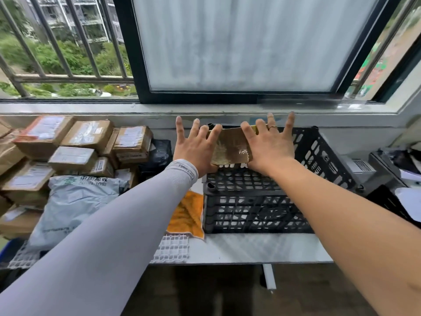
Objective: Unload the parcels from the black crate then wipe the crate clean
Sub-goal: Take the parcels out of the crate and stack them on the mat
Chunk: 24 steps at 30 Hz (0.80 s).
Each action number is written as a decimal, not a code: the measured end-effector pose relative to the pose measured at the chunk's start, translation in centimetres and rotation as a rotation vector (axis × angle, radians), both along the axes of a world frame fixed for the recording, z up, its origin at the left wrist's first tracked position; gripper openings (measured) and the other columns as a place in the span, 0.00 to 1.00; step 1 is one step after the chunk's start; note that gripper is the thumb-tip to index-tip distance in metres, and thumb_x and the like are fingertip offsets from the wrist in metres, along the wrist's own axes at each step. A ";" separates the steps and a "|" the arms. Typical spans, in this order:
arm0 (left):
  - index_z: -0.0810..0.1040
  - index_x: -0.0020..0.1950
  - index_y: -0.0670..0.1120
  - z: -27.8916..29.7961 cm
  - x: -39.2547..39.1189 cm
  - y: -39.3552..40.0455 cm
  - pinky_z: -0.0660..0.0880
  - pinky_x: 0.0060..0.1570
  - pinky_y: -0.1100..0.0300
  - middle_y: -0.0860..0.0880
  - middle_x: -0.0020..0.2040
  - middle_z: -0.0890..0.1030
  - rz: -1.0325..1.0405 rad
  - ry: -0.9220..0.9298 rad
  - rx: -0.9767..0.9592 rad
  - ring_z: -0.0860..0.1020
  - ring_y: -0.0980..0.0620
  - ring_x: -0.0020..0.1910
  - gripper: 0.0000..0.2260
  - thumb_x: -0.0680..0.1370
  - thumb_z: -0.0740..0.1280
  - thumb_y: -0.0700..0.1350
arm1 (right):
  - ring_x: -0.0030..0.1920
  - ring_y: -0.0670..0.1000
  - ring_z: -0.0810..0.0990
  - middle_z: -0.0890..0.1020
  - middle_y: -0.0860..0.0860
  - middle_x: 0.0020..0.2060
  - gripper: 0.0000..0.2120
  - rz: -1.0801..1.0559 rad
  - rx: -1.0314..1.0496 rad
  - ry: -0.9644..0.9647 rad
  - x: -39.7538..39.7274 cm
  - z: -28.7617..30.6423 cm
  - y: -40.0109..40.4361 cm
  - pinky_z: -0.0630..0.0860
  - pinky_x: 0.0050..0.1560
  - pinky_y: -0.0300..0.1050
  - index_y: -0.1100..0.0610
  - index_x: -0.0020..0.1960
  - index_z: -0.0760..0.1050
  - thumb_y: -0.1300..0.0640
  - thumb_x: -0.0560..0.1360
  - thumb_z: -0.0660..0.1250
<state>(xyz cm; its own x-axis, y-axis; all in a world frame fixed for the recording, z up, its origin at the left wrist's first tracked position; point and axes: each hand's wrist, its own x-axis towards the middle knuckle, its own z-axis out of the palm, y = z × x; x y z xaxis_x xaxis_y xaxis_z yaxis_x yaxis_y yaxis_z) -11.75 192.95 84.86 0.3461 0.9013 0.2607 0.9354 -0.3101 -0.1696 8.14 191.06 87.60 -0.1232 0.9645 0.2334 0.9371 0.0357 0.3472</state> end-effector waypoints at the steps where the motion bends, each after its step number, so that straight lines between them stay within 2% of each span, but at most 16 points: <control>1: 0.45 0.81 0.53 0.4 0.2 0.0 0.33 0.72 0.24 0.46 0.77 0.66 0.004 -0.010 0.009 0.54 0.39 0.83 0.52 0.70 0.76 0.65 | 0.81 0.65 0.53 0.64 0.57 0.76 0.48 0.004 0.013 -0.003 0.2 0.4 0.1 0.29 0.67 0.80 0.44 0.77 0.46 0.33 0.71 0.73; 4: 0.45 0.82 0.53 1.7 1.0 0.0 0.31 0.71 0.25 0.46 0.78 0.66 0.010 -0.014 0.036 0.54 0.39 0.83 0.53 0.70 0.75 0.67 | 0.81 0.65 0.53 0.63 0.58 0.77 0.49 0.021 0.037 -0.022 1.2 1.9 0.3 0.31 0.68 0.81 0.45 0.78 0.46 0.31 0.70 0.72; 8: 0.45 0.82 0.53 3.1 2.2 0.1 0.34 0.72 0.24 0.46 0.78 0.66 0.021 0.003 0.069 0.54 0.39 0.82 0.53 0.70 0.73 0.69 | 0.81 0.65 0.51 0.62 0.58 0.78 0.50 0.036 0.046 -0.017 2.4 3.2 0.3 0.33 0.70 0.81 0.44 0.79 0.46 0.35 0.70 0.74; 10: 0.46 0.82 0.53 3.7 2.5 0.2 0.32 0.71 0.25 0.45 0.78 0.66 0.028 0.013 0.084 0.54 0.39 0.82 0.52 0.70 0.73 0.69 | 0.82 0.65 0.51 0.61 0.58 0.78 0.50 0.047 0.046 0.009 2.8 3.6 0.5 0.34 0.70 0.81 0.44 0.80 0.47 0.36 0.70 0.75; 18: 0.46 0.81 0.54 4.2 1.6 0.1 0.33 0.71 0.24 0.45 0.77 0.67 0.097 0.044 0.131 0.57 0.39 0.82 0.52 0.69 0.74 0.70 | 0.81 0.65 0.51 0.60 0.58 0.77 0.49 0.125 0.069 0.074 2.4 3.3 1.8 0.29 0.68 0.80 0.45 0.80 0.45 0.43 0.73 0.75; 24: 0.46 0.81 0.54 3.3 -0.8 -0.8 0.35 0.72 0.23 0.46 0.77 0.67 0.160 0.071 0.141 0.59 0.39 0.81 0.51 0.71 0.73 0.68 | 0.81 0.65 0.51 0.61 0.58 0.76 0.46 0.191 0.073 0.089 0.1 2.5 2.2 0.28 0.68 0.79 0.44 0.78 0.45 0.40 0.73 0.73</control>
